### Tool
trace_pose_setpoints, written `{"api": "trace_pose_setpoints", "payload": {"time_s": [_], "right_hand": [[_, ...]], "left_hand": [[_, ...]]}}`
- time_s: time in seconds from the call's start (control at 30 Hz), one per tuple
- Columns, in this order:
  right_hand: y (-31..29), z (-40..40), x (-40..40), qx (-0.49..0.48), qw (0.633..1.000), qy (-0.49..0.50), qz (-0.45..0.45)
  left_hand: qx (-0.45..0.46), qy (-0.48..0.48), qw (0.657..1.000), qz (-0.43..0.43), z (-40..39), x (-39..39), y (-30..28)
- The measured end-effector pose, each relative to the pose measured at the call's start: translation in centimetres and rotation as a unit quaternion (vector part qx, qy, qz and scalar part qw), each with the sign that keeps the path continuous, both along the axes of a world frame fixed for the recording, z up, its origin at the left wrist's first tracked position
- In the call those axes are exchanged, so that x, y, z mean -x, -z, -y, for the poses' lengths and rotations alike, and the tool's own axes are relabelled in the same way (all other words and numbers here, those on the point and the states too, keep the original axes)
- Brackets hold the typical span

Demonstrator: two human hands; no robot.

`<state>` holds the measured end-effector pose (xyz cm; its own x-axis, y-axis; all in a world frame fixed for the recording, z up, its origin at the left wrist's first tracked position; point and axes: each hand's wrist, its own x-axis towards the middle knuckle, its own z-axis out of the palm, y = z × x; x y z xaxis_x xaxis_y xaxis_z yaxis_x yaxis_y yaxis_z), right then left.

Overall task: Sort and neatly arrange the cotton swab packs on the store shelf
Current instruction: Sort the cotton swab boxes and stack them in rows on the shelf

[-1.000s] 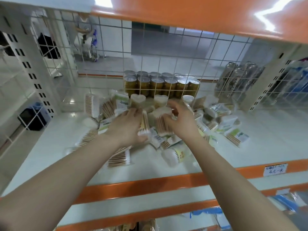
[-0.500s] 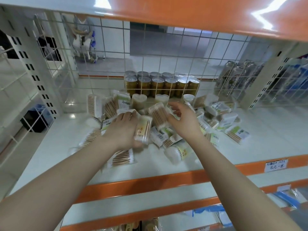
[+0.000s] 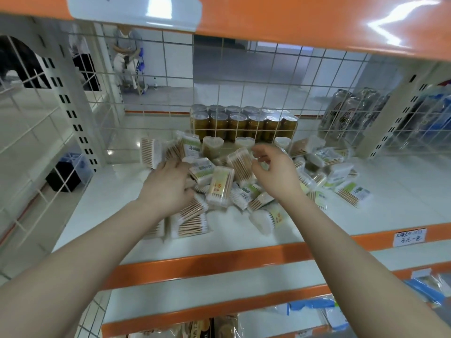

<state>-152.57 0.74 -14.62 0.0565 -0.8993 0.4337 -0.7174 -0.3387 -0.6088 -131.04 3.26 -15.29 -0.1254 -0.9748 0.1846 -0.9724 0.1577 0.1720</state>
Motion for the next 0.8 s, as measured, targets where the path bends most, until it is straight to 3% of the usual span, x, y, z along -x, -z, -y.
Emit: {"api": "trace_pose_setpoints", "payload": {"time_s": [0.23,0.43,0.63,0.8], "right_hand": [[0.5,0.8,-2.6,-0.004,0.999,-0.019,-0.050],[0.6,1.5,-3.8,-0.011,0.996,-0.026,-0.090],[0.6,3.4,-4.9,-0.010,0.984,-0.066,-0.162],[0.4,5.6,-5.9,-0.018,0.982,-0.086,-0.166]], "left_hand": [[0.031,-0.118,0.969,-0.213,0.3,-4.0,1.8],[0.020,-0.136,0.964,-0.229,1.3,-5.5,3.1],[0.003,-0.145,0.944,-0.296,2.8,-6.0,3.8],[0.014,-0.122,0.926,-0.358,4.1,-5.7,4.2]]}}
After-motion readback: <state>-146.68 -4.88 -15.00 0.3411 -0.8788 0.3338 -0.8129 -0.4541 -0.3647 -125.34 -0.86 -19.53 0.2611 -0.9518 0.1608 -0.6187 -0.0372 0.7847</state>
